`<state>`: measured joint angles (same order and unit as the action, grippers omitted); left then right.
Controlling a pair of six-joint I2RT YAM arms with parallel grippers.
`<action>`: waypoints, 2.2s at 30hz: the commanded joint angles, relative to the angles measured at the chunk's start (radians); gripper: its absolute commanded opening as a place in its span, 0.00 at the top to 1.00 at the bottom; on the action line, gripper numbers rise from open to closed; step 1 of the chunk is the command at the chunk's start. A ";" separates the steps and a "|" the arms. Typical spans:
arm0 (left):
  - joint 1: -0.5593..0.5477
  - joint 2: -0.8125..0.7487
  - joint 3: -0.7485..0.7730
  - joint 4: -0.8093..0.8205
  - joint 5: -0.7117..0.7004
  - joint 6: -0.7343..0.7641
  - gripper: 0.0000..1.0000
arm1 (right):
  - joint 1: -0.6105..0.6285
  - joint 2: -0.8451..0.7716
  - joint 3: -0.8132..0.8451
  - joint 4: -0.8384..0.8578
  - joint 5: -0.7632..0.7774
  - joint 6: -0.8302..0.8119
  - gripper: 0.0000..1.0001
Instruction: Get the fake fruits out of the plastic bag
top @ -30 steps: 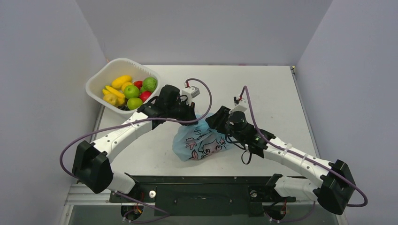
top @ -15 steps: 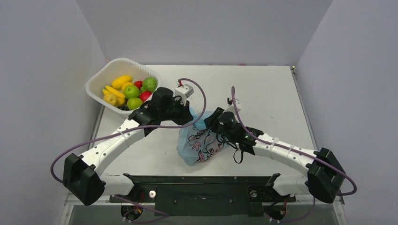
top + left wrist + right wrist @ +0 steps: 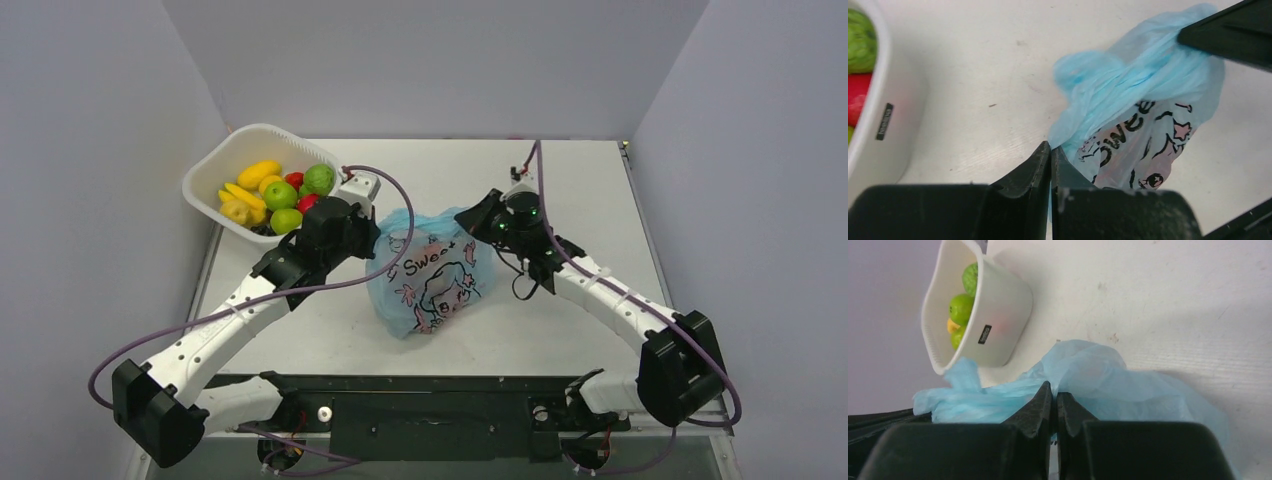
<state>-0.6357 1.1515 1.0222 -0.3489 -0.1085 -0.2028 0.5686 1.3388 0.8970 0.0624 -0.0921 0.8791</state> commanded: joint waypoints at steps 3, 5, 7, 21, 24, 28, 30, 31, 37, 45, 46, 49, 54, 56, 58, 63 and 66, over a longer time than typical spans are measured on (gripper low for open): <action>0.019 -0.102 -0.040 0.096 -0.196 -0.021 1.00 | -0.265 -0.123 -0.088 0.118 -0.237 0.060 1.00; 0.026 -0.110 -0.042 0.106 -0.159 -0.020 1.00 | -0.298 -0.142 -0.165 0.191 -0.285 0.084 1.00; 0.035 -0.106 -0.044 0.116 -0.106 -0.017 1.00 | -0.301 -0.160 -0.209 0.162 -0.299 0.067 1.00; 0.047 -0.037 -0.018 0.118 0.107 0.002 1.00 | -0.162 -0.341 -0.015 -0.425 -0.004 -0.311 0.62; 0.047 -0.035 -0.020 0.122 0.121 0.000 1.00 | -0.073 -0.363 0.005 -0.444 0.099 -0.335 0.38; 0.046 -0.031 -0.020 0.121 0.144 0.001 1.00 | 0.017 -0.359 0.069 -0.461 0.194 -0.398 0.26; 0.046 -0.032 -0.019 0.120 0.147 0.004 1.00 | 0.066 -0.344 0.110 -0.465 0.229 -0.449 0.25; 0.046 -0.034 -0.021 0.121 0.148 0.005 1.00 | 0.083 -0.332 0.123 -0.465 0.253 -0.482 0.25; 0.046 -0.045 -0.031 0.133 0.150 0.012 1.00 | 0.148 -0.200 0.259 -0.445 0.459 -0.602 0.23; 0.034 -0.037 -0.034 0.137 0.154 0.014 1.00 | 0.130 0.066 0.491 -0.430 0.337 -0.685 0.20; 0.032 -0.036 -0.033 0.137 0.155 0.015 1.00 | 0.130 0.111 0.506 -0.430 0.321 -0.702 0.20; 0.027 -0.039 -0.033 0.133 0.148 0.020 1.00 | 0.131 0.198 0.581 -0.440 0.304 -0.710 0.21; 0.019 -0.042 -0.031 0.127 0.124 0.026 1.00 | 0.130 0.320 0.682 -0.504 0.308 -0.679 0.36; 0.019 -0.042 -0.030 0.127 0.123 0.026 1.00 | 0.131 0.335 0.687 -0.514 0.308 -0.674 0.44; 0.019 -0.042 -0.031 0.127 0.125 0.026 1.00 | 0.131 0.338 0.676 -0.522 0.327 -0.670 0.53; 0.018 -0.056 -0.018 0.107 0.130 0.032 1.00 | 0.134 0.259 0.605 -0.529 0.362 -0.596 1.00; 0.011 -0.081 -0.015 0.092 0.141 0.040 0.99 | 0.138 0.179 0.516 -0.483 0.352 -0.530 1.00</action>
<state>-0.6140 1.1191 0.9756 -0.2665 0.0238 -0.1867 0.7010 1.6562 1.4895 -0.4652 0.2382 0.2565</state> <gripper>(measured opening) 0.003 0.005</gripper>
